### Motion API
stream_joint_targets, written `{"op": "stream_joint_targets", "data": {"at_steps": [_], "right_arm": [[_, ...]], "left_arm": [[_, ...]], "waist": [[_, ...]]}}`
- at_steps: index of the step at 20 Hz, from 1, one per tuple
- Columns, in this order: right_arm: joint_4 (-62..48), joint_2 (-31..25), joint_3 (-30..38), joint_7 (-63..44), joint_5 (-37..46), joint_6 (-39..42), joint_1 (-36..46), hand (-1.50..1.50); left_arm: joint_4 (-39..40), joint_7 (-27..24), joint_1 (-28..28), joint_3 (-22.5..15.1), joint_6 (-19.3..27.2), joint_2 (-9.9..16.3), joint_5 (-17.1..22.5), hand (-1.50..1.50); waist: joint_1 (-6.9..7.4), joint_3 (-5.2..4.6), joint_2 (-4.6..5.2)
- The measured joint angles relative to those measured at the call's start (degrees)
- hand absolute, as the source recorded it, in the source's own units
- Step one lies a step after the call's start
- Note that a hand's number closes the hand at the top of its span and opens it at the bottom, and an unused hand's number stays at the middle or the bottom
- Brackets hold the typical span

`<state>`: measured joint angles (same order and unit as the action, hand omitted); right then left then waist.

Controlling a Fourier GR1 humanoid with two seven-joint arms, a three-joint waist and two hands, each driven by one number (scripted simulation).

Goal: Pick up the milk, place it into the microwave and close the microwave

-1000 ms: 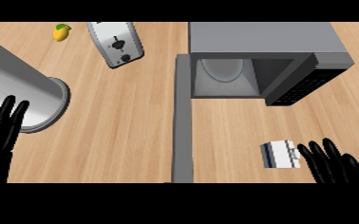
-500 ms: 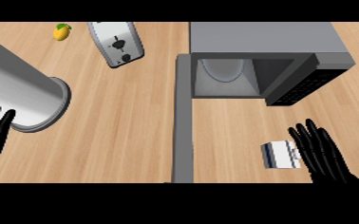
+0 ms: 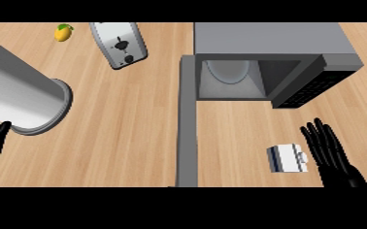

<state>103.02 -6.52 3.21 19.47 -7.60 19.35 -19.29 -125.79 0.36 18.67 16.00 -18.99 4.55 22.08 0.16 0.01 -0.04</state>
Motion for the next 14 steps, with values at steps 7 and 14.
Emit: {"op": "stream_joint_targets", "data": {"at_steps": [7,14], "right_arm": [[-13.16,-2.36,4.30,9.80,2.30,3.10,2.44,-1.50],[-22.00,-4.08,6.03,16.59,5.45,5.07,5.48,-1.50]], "left_arm": [[-1.21,-0.52,2.33,1.06,-2.35,-1.14,0.36,-1.50],[-1.87,2.12,0.99,2.93,-2.76,-1.06,2.09,-1.50]], "waist": [[0.04,0.00,0.00],[0.00,0.01,0.01]]}}
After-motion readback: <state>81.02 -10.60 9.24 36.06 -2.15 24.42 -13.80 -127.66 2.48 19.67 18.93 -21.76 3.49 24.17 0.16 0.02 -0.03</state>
